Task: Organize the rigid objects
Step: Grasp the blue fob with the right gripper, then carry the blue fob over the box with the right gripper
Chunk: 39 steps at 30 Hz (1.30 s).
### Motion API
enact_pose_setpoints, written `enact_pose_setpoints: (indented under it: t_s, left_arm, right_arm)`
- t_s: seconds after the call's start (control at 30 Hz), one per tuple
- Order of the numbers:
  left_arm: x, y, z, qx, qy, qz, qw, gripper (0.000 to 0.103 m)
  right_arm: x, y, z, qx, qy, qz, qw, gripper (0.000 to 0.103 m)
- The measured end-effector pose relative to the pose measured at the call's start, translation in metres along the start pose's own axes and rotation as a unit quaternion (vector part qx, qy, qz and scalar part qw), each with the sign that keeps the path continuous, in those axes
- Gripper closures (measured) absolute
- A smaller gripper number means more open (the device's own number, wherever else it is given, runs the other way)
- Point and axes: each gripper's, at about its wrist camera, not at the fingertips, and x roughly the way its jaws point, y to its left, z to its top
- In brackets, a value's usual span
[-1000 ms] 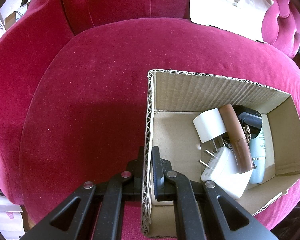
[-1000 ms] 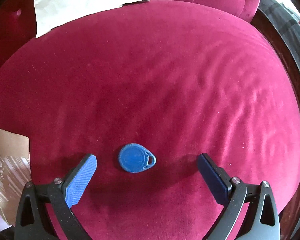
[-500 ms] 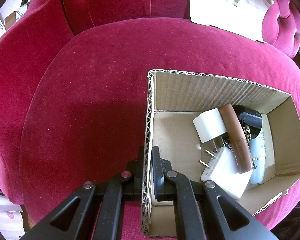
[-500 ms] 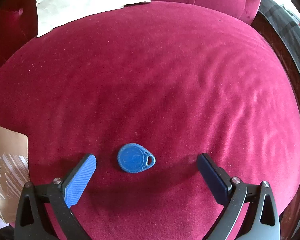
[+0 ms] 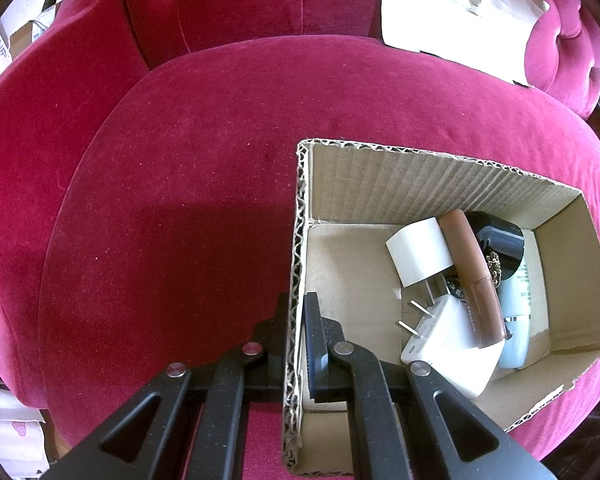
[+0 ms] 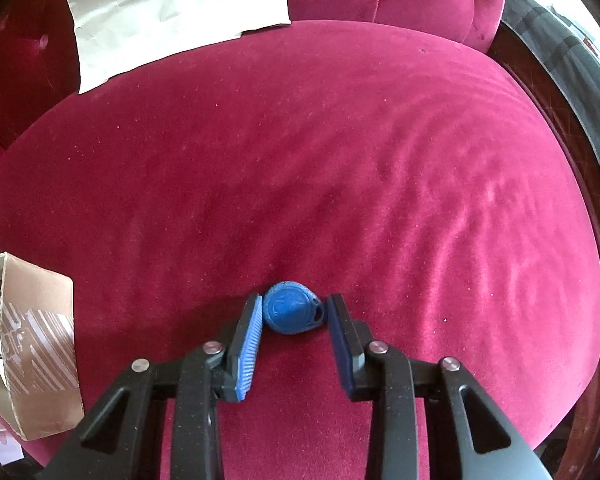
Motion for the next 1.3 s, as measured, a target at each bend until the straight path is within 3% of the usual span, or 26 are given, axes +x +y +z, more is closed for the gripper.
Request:
enact_pose_setpoints:
  t_s: [0.6, 0.93, 1.3]
  left_arm:
    - [0.001, 0.002, 0.001, 0.002, 0.000, 0.000, 1.0000, 0.098]
    - [0.001, 0.003, 0.000, 0.003, 0.000, 0.000, 1.0000, 0.098]
    - [0.001, 0.003, 0.001, 0.003, -0.001, 0.000, 1.0000, 0.098]
  right_arm:
    - [-0.044, 0.005, 0.006, -0.003, -0.045, 0.008, 0.999, 0.068]
    - [-0.078, 0.037, 0.017, -0.044, -0.097, 0.007, 0.994, 0.068]
    - [-0.102, 0.083, 0.015, -0.091, -0.136, 0.037, 0.986, 0.068]
